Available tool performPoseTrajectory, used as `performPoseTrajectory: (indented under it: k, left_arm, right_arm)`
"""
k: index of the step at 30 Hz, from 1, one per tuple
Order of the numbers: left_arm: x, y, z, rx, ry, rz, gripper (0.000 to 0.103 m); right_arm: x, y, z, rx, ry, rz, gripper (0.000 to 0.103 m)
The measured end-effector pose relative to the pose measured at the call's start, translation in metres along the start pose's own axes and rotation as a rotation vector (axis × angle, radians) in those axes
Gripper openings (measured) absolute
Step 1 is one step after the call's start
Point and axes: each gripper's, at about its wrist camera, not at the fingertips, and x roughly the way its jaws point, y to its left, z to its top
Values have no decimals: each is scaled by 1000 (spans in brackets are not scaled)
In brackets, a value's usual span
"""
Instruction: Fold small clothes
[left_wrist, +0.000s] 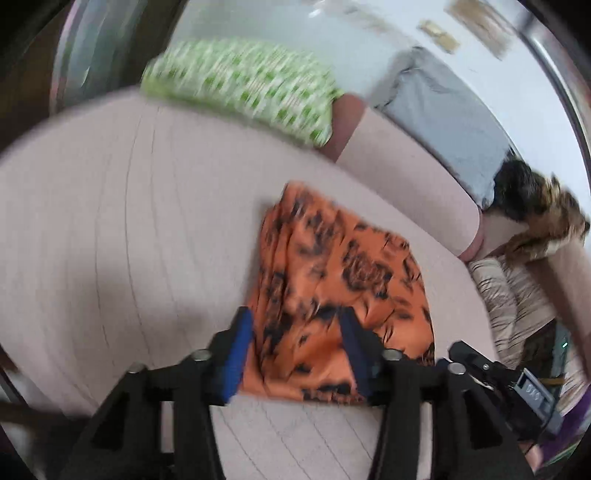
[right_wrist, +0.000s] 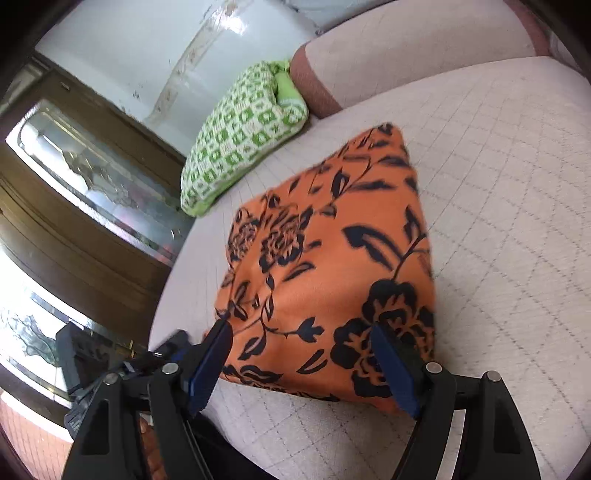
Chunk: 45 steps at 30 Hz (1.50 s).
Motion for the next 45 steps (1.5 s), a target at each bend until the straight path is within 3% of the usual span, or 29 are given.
performPoseTrajectory:
  k: [3, 7, 8, 11, 13, 15, 16, 18, 20, 23, 25, 26, 27, 29, 32, 34, 35, 36, 38, 41, 42, 45]
  left_arm:
    - [12, -30, 21, 148, -21, 16, 55]
    - [61, -54, 37, 276, 44, 50, 55]
    - [77, -55, 39, 292, 80, 73, 55]
    - [114, -40, 35, 338, 156, 235, 49]
    - [125, -18, 28, 279, 205, 236, 51]
    - [127, -15, 24, 297, 188, 245, 52]
    - [127, -17, 23, 308, 183, 254, 52]
    - [127, -16, 24, 306, 184, 253, 52]
    - [130, -12, 24, 282, 194, 230, 53]
    - [131, -10, 24, 284, 193, 230, 56]
    - [128, -8, 24, 283, 189, 231, 56]
    - [129, -9, 24, 281, 190, 228, 56]
    - [130, -8, 24, 276, 192, 222, 56]
    - [130, -8, 24, 269, 189, 220, 56]
    - [128, -7, 24, 265, 184, 218, 56]
    - [127, -5, 24, 259, 187, 210, 56]
    - [127, -5, 24, 258, 187, 207, 56]
    - [127, -4, 23, 255, 188, 204, 57]
    - [127, -2, 23, 251, 187, 199, 57]
    - [129, 1, 21, 241, 179, 194, 61]
    - [130, 3, 21, 229, 183, 191, 63]
    - [120, 2, 27, 217, 187, 180, 62]
  right_arm:
    - [-11, -13, 12, 36, -35, -11, 80]
    - [-7, -42, 34, 132, -25, -2, 80]
    - [-2, -51, 41, 161, -15, 14, 81]
    - [19, -74, 58, 277, 30, 50, 81]
    - [42, -89, 63, 375, 91, 97, 81]
    - [66, -99, 60, 440, 165, 106, 80]
    - [73, -97, 60, 430, 177, 138, 74]
    - [69, -86, 63, 379, 149, 123, 44]
    - [59, -74, 64, 342, 114, 112, 37]
    - [77, -85, 53, 350, 173, -2, 36]
    - [65, -81, 54, 371, 137, 71, 43]
    - [57, -77, 54, 374, 117, 87, 54]
    - [48, -73, 55, 374, 101, 109, 76]
    - [31, -71, 52, 382, 58, 132, 84]
    - [25, -83, 39, 455, 63, 125, 84]
    - [40, -92, 28, 492, 134, 96, 81]
    - [42, -89, 28, 463, 137, 118, 52]
    - [40, -81, 31, 423, 137, 110, 40]
    - [29, -65, 37, 361, 101, 92, 34]
    - [30, -60, 29, 307, 108, -9, 34]
    - [38, -65, 23, 307, 133, -33, 41]
    - [29, -80, 24, 417, 138, 84, 62]
